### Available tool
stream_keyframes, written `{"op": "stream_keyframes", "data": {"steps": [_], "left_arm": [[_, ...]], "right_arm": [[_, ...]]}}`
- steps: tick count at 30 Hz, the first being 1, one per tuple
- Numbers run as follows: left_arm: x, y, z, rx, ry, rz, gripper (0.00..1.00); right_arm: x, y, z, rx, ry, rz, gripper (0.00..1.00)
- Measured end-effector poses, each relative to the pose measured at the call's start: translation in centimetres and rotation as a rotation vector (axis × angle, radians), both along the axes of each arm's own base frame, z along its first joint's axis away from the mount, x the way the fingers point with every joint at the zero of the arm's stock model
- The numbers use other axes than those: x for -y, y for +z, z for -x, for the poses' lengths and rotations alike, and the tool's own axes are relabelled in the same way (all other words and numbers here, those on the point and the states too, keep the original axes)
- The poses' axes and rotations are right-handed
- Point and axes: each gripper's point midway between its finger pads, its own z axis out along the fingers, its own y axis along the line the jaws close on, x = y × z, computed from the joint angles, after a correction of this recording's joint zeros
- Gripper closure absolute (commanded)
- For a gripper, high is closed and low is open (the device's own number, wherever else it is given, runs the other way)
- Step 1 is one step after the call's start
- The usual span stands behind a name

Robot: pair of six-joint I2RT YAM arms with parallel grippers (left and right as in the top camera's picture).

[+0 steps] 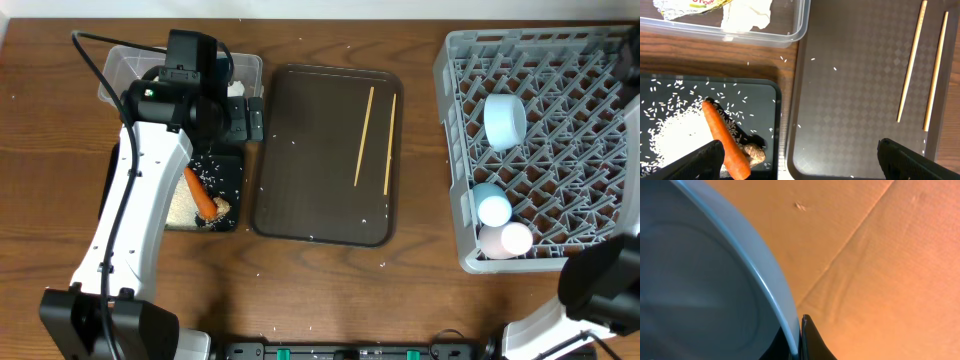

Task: Sort waste into correct bins and load items into the dishwasher rack
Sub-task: 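Carry the blue plate into the dish rack and release it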

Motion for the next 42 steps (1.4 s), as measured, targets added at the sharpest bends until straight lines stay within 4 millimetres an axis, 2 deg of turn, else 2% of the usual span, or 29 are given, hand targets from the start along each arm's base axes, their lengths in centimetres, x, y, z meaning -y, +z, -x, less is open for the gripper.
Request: {"op": "stream_keyframes", "data": {"steps": [6,10,12,19,27,38,42], "left_arm": [[0.0,0.0,0.0,0.000,0.000,0.000,0.02],[0.0,0.0,0.0,0.000,0.000,0.000,0.02],[0.0,0.0,0.0,0.000,0.000,0.000,0.02],[0.0,0.0,0.0,0.000,0.000,0.000,0.02],[0.0,0.0,0.0,0.000,0.000,0.000,0.02],[0.0,0.0,0.0,-0.001,0.000,0.000,0.02],[0.0,0.0,0.0,-0.001,0.000,0.000,0.02]], "right_arm": [[4.3,-4.6,0.3,-0.167,-0.076,-0.010,0.99],[5.2,-7.4,-0.4,-0.246,-0.077,-0.031,0.99],[5.3,-8.1,-0.7,-0.262,-0.065,-0.039,0.99],[5.3,-8.9,-1.2,-0.275,-0.048,-0.049,0.99],[5.3,-10.8,-2.3,-0.299,0.000,-0.079,0.99],[5.0,-11.6,-3.7,-0.303,0.087,-0.109,0.99],[5.1,-11.3,-4.2,-0.304,0.103,-0.093,0.99]]}}
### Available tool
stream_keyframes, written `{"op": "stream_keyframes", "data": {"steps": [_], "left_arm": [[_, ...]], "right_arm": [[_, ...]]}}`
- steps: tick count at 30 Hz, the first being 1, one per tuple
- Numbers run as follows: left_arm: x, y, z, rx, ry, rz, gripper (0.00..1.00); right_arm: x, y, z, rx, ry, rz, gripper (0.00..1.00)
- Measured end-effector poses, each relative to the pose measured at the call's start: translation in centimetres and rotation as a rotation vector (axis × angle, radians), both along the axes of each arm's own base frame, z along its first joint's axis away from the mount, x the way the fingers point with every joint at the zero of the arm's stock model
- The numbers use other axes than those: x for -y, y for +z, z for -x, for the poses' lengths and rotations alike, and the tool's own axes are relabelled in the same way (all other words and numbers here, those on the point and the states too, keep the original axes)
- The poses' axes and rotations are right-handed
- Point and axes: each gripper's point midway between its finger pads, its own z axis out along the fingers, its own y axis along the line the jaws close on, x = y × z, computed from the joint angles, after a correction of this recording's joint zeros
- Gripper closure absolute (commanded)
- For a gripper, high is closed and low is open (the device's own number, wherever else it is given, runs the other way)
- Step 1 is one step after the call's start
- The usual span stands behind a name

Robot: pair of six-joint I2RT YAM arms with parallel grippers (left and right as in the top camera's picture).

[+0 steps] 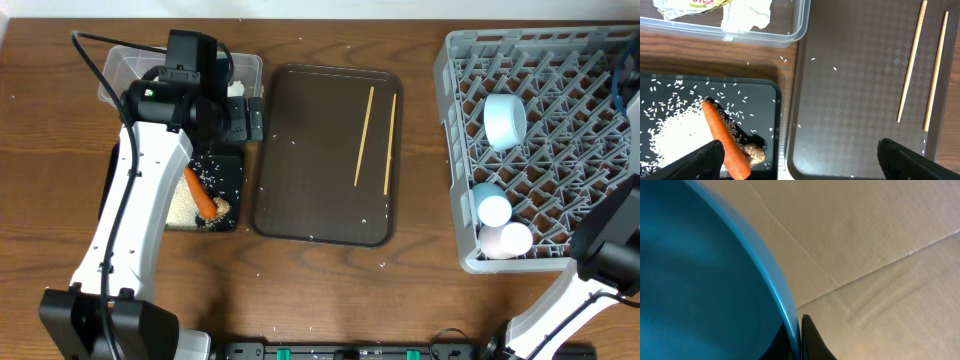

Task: Sort waste into correct bins and load items into the dishwasher rack
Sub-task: 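Carry the blue plate into the dish rack and release it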

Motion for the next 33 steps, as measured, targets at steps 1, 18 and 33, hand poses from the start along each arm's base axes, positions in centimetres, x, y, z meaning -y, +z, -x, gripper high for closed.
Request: {"op": "stream_keyframes", "data": {"steps": [1,18,33], "left_arm": [[0.0,0.0,0.0,0.000,0.000,0.000,0.02],[0.0,0.0,0.0,0.000,0.000,0.000,0.02],[0.0,0.0,0.0,0.000,0.000,0.000,0.02]], "right_arm": [[0.1,0.2,-0.2,0.004,0.005,0.009,0.99],[1.1,-0.9,-1.2,-0.117,0.063,0.048,0.99],[-0.7,-1.3,-2.7,-0.130,0.094,0.052,0.99]]}}
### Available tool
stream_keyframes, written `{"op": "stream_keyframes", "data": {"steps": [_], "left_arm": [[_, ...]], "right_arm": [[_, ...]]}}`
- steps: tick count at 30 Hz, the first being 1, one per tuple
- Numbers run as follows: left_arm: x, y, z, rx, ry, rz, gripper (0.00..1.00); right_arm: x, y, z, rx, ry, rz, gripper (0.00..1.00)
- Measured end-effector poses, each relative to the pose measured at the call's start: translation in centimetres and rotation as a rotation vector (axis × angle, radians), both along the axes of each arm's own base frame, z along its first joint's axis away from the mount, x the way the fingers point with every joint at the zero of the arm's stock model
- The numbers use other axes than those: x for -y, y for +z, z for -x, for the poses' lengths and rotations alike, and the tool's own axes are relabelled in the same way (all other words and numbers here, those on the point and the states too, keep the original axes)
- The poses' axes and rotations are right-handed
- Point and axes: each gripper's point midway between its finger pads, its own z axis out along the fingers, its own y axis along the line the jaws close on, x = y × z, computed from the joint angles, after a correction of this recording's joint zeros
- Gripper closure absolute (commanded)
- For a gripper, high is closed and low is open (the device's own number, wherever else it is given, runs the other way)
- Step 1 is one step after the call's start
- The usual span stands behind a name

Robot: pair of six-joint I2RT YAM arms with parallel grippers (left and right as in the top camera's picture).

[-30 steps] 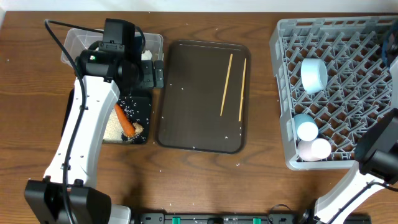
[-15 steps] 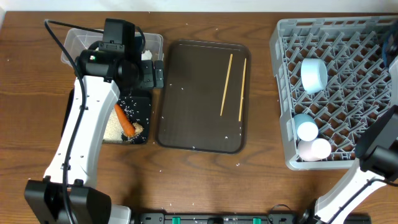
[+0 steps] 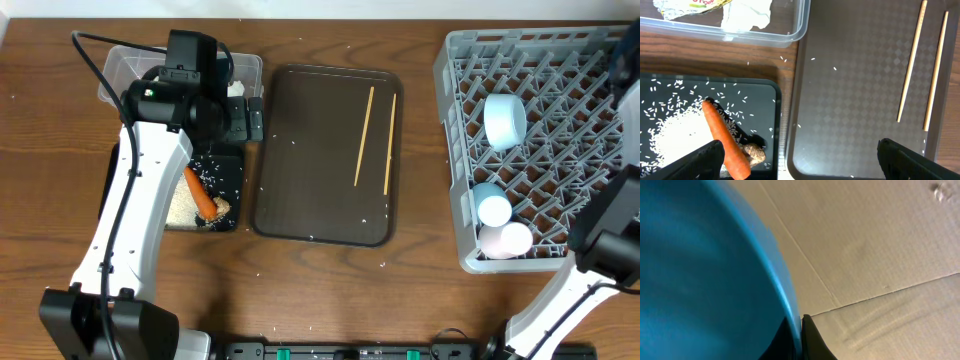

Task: Sort waste into correct bins and load items into the dishwasher rack
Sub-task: 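Carry the blue plate into the dish rack and release it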

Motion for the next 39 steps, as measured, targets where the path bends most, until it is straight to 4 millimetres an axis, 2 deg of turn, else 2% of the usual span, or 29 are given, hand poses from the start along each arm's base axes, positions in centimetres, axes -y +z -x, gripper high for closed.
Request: {"op": "stream_keyframes", "data": {"steps": [8,9,10,12,14,16,18,19,21,28,31,34,35,39], "left_arm": [[0.0,0.0,0.0,0.000,0.000,0.000,0.02],[0.0,0.0,0.0,0.000,0.000,0.000,0.02],[0.0,0.0,0.0,0.000,0.000,0.000,0.02],[0.0,0.0,0.0,0.000,0.000,0.000,0.02],[0.0,0.0,0.0,0.000,0.000,0.000,0.02],[0.0,0.0,0.0,0.000,0.000,0.000,0.02],[0.0,0.0,0.0,0.000,0.000,0.000,0.02],[0.0,0.0,0.0,0.000,0.000,0.000,0.02],[0.0,0.0,0.0,0.000,0.000,0.000,0.02],[0.0,0.0,0.0,0.000,0.000,0.000,0.02],[0.0,0.0,0.0,0.000,0.000,0.000,0.02],[0.0,0.0,0.0,-0.001,0.000,0.000,0.02],[0.0,0.0,0.0,-0.001,0.000,0.000,0.02],[0.0,0.0,0.0,0.000,0.000,0.000,0.02]], "right_arm": [[-6.7,0.6,-2.4,-0.072,0.035,0.066,0.99],[-7.5,0.8,-2.6,-0.084,0.035,0.082,0.96],[-8.4,0.8,-2.8,-0.098,0.037,0.095,0.86],[-10.8,0.9,-3.7,-0.137,0.072,0.119,0.60],[-14.4,1.1,-5.0,-0.169,0.136,0.147,0.30],[-17.8,1.5,-6.2,-0.174,0.194,0.170,0.17],[-20.6,1.9,-7.0,-0.170,0.243,0.188,0.12],[-21.8,2.1,-7.3,-0.169,0.264,0.197,0.11],[-22.9,2.4,-7.6,-0.155,0.279,0.208,0.09],[-23.1,3.2,-7.6,-0.112,0.261,0.216,0.02],[-24.0,2.9,-7.5,-0.112,0.279,0.199,0.02],[-27.0,1.9,-7.8,-0.140,0.370,0.159,0.02],[-28.6,1.2,-7.9,-0.159,0.419,0.135,0.02],[-37.1,-3.0,-8.0,-0.193,0.669,-0.058,0.09]]}}
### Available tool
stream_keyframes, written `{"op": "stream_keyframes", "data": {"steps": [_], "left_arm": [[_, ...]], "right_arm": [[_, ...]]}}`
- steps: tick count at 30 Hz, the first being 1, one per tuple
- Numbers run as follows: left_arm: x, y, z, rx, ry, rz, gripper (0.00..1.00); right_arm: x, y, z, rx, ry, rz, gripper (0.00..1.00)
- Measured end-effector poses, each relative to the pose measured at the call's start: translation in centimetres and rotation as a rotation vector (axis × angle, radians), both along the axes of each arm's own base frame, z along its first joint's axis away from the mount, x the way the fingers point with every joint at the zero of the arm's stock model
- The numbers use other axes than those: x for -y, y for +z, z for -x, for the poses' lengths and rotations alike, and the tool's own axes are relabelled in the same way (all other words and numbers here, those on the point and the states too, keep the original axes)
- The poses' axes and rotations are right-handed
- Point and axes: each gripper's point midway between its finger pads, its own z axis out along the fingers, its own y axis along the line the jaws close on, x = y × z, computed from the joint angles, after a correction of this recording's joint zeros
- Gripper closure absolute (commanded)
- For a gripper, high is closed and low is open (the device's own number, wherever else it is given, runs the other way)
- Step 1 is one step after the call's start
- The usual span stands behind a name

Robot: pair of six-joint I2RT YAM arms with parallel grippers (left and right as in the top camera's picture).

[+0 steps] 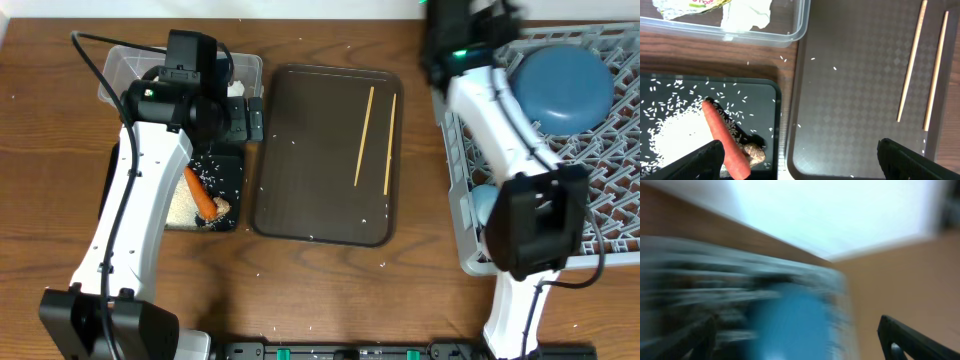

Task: Sort waste into correct bins and load items into the dishwasher rack
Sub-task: 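Carry the blue plate into the dish rack and release it, then grasp one chopstick on the brown tray with the right gripper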

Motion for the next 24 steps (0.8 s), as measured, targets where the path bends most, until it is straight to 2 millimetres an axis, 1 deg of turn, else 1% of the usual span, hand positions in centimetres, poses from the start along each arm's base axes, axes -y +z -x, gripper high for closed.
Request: {"op": "stream_keyframes", "data": {"steps": [1,2,4,5,6,7,8,11,14,16,18,21,24], "left_arm": [[0.0,0.0,0.0,0.000,0.000,0.000,0.02],[0.0,0.0,0.0,0.000,0.000,0.000,0.02],[0.0,0.0,0.0,0.000,0.000,0.000,0.02],[0.0,0.0,0.0,0.000,0.000,0.000,0.02],[0.0,0.0,0.0,0.000,0.000,0.000,0.02],[0.0,0.0,0.0,0.000,0.000,0.000,0.02],[0.0,0.0,0.0,0.000,0.000,0.000,0.02],[0.0,0.0,0.0,0.000,0.000,0.000,0.02],[0.0,0.0,0.0,0.000,0.000,0.000,0.02],[0.0,0.0,0.0,0.000,0.000,0.000,0.02],[0.0,0.0,0.0,0.000,0.000,0.000,0.02],[0.0,0.0,0.0,0.000,0.000,0.000,0.02],[0.0,0.0,0.0,0.000,0.000,0.000,0.02]], "right_arm": [[-2.9,-1.5,0.2,-0.023,0.065,-0.102,0.11],[-5.1,-2.5,0.5,-0.037,0.109,-0.180,0.16],[-10.6,-4.4,1.4,-0.080,0.210,-0.401,0.23],[-12.2,-5.0,1.7,-0.096,0.233,-0.476,0.24],[-14.5,-5.7,2.5,-0.131,0.269,-0.578,0.24],[-16.1,-6.2,3.2,-0.165,0.290,-0.653,0.25],[-17.3,-6.6,4.0,-0.195,0.299,-0.703,0.26],[-19.1,-7.5,5.7,-0.261,0.294,-0.767,0.27],[-19.7,-8.4,7.2,-0.316,0.273,-0.779,0.32],[-20.3,-9.4,8.1,-0.361,0.265,-0.785,0.39],[-20.3,-10.9,8.9,-0.413,0.243,-0.780,0.44],[-20.1,-13.7,10.1,-0.499,0.201,-0.765,0.53],[-19.8,-16.3,10.8,-0.559,0.163,-0.749,0.56]]}}
